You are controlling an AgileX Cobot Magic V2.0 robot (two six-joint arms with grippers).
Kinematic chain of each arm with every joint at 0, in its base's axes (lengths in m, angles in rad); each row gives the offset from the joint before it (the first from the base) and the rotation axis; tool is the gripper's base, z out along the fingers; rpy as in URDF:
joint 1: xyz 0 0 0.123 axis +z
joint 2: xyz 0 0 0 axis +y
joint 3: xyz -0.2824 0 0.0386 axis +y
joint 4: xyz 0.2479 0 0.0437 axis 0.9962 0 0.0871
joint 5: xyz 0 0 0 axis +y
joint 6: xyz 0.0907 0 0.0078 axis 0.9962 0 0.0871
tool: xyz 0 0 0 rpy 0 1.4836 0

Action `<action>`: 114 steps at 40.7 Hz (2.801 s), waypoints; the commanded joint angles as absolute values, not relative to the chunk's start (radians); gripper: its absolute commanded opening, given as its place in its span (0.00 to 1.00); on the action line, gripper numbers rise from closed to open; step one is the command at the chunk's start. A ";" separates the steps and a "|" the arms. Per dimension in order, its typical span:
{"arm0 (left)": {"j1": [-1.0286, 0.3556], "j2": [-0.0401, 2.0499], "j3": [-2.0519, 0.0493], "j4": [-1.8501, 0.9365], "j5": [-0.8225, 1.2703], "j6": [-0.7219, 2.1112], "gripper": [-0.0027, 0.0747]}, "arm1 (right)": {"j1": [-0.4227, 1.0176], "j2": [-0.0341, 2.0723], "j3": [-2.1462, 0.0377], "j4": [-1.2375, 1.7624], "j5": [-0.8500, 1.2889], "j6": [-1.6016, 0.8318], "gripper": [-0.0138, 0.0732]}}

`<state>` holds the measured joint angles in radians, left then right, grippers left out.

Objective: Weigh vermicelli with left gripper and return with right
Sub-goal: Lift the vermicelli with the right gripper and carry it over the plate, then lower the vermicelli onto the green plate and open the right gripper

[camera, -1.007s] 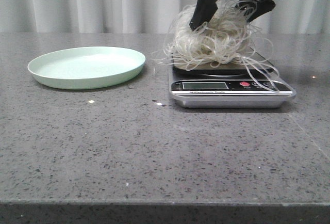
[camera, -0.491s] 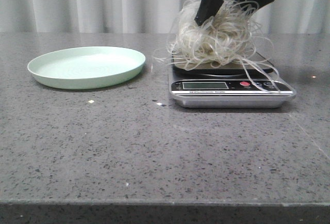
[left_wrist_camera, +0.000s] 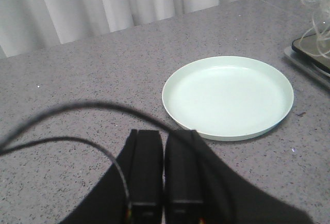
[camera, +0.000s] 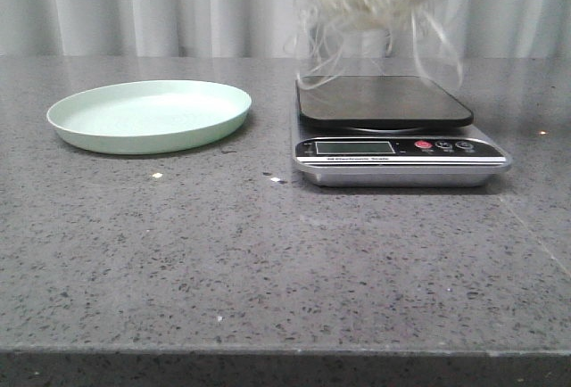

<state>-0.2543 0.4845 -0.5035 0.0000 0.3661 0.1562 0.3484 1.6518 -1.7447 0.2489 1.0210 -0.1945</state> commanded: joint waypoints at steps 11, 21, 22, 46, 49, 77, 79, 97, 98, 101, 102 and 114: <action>-0.254 0.489 -0.528 -0.008 0.287 0.148 0.21 | 0.405 1.605 -1.911 0.495 0.934 -0.256 0.33; -0.254 0.489 -0.528 -0.008 0.286 0.148 0.21 | 0.533 1.702 -1.915 0.519 0.809 -0.273 0.33; -0.254 0.489 -0.528 -0.008 0.286 0.148 0.21 | 0.541 1.713 -1.915 0.519 0.794 -0.273 0.33; -0.254 0.489 -0.528 -0.008 0.286 0.148 0.21 | 0.607 1.956 -1.915 0.518 0.654 -0.273 0.33; -0.254 0.489 -0.528 -0.008 0.286 0.148 0.21 | 0.607 1.961 -1.915 0.518 0.647 -0.273 0.33; -0.254 0.489 -0.528 -0.008 0.286 0.148 0.21 | 0.607 1.971 -1.958 0.518 0.714 -0.273 0.75; -0.254 0.489 -0.528 -0.008 0.286 0.148 0.21 | 0.605 1.971 -1.984 0.518 0.733 -0.273 0.75; -0.254 0.489 -0.528 -0.008 0.286 0.148 0.21 | 0.474 1.953 -2.152 0.517 0.949 -0.273 0.54; -0.254 0.489 -0.528 -0.008 0.286 0.148 0.21 | 0.463 1.949 -2.152 0.517 0.954 -0.273 0.50; -0.254 0.489 -0.528 -0.008 0.286 0.148 0.21 | 0.419 1.935 -2.152 0.516 0.982 -0.273 0.35; -0.254 0.489 -0.528 -0.008 0.286 0.148 0.21 | 0.406 1.934 -2.152 0.515 0.991 -0.273 0.32; -0.254 0.489 -0.528 -0.009 0.286 0.148 0.21 | 0.264 1.910 -2.150 0.489 1.035 -0.271 0.33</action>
<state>-0.2543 0.4845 -0.5035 0.0000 0.3635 0.1558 0.2934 1.9860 -2.1187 0.4867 1.0624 -0.2632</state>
